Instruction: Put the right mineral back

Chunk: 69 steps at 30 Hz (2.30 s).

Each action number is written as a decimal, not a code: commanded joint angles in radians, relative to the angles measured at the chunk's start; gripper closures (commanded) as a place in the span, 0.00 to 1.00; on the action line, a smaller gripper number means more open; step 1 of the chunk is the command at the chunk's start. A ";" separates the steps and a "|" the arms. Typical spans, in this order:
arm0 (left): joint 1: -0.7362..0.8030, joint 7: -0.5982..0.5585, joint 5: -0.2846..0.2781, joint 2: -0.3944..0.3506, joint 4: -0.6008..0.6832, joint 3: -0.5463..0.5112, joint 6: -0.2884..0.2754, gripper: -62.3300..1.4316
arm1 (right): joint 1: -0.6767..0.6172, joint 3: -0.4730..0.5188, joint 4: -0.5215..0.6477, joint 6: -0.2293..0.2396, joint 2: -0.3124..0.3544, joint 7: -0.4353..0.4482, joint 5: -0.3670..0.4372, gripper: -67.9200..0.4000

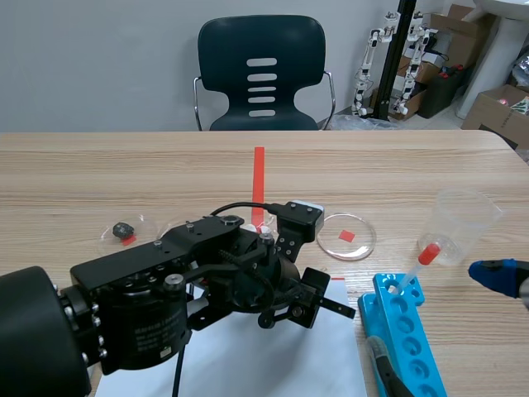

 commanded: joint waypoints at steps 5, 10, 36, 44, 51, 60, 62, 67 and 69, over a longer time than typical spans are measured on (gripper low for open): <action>-0.016 0.017 0.006 0.020 0.000 -0.004 0.006 0.75 | -0.002 0.003 0.002 -0.004 0.008 0.015 0.010 0.00; -0.017 0.015 0.012 0.020 0.000 -0.004 0.006 0.72 | -0.002 0.003 0.002 -0.004 0.008 0.015 0.010 0.00; -0.004 -0.048 0.049 -0.013 0.037 -0.004 0.007 0.45 | -0.002 0.003 0.002 -0.004 0.008 0.015 0.010 0.00; 0.063 -0.161 0.047 -0.093 0.202 -0.004 0.023 0.34 | -0.002 0.003 0.002 -0.004 0.008 0.015 0.010 0.00; 0.098 -0.241 0.045 -0.126 0.245 -0.004 0.066 0.00 | -0.002 0.003 0.002 -0.004 0.008 0.015 0.010 0.00; 0.101 -0.274 0.045 -0.130 0.245 -0.004 0.066 0.00 | -0.002 0.003 0.002 -0.004 0.008 0.015 0.010 0.00; 0.101 -0.274 0.045 -0.130 0.245 -0.004 0.066 0.00 | -0.002 0.003 0.002 -0.004 0.008 0.015 0.010 0.00; 0.101 -0.270 0.045 -0.130 0.245 -0.004 0.066 0.00 | -0.002 0.003 0.002 -0.004 0.008 0.015 0.010 0.00; 0.101 -0.270 0.045 -0.130 0.245 -0.004 0.066 0.00 | -0.002 0.003 0.002 -0.004 0.008 0.015 0.010 0.00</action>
